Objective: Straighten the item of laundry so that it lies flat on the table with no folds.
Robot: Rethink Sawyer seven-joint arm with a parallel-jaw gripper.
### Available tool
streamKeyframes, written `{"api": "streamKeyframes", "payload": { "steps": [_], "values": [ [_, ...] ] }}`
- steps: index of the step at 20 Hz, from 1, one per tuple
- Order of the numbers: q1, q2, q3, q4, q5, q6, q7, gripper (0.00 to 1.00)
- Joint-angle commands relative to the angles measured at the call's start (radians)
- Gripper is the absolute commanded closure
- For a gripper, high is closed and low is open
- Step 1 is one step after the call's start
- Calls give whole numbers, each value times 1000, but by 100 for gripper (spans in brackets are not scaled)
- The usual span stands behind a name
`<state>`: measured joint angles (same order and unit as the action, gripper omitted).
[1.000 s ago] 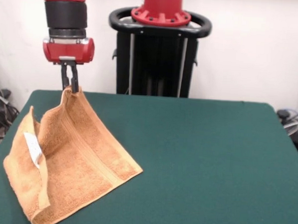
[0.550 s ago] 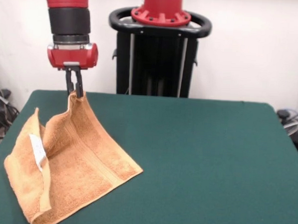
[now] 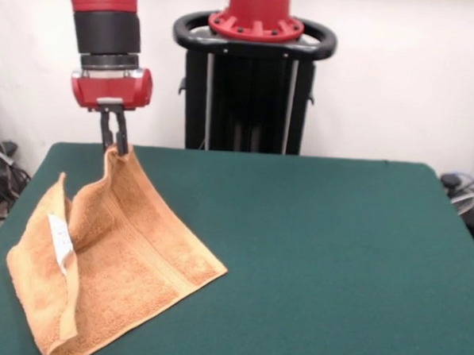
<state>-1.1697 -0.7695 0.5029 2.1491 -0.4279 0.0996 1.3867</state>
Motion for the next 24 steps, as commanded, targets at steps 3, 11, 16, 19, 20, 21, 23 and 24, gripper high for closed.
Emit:
{"api": "streamKeyframes", "payload": {
  "steps": [3,11,16,19,20,21,23,24],
  "values": [
    [-81,26,125,-53,-12,112,9,100],
    [-127,64,143,-134,-21,189,-46,100],
    [-119,103,143,-167,-42,199,-50,100],
    [-115,85,136,-138,-53,166,-20,100],
    [-116,80,134,-126,-57,153,-10,100],
    [-117,83,130,-117,-62,131,3,100],
    [-120,106,127,-110,-72,95,20,100],
    [-123,127,127,-112,-76,83,24,100]
  ]
}}
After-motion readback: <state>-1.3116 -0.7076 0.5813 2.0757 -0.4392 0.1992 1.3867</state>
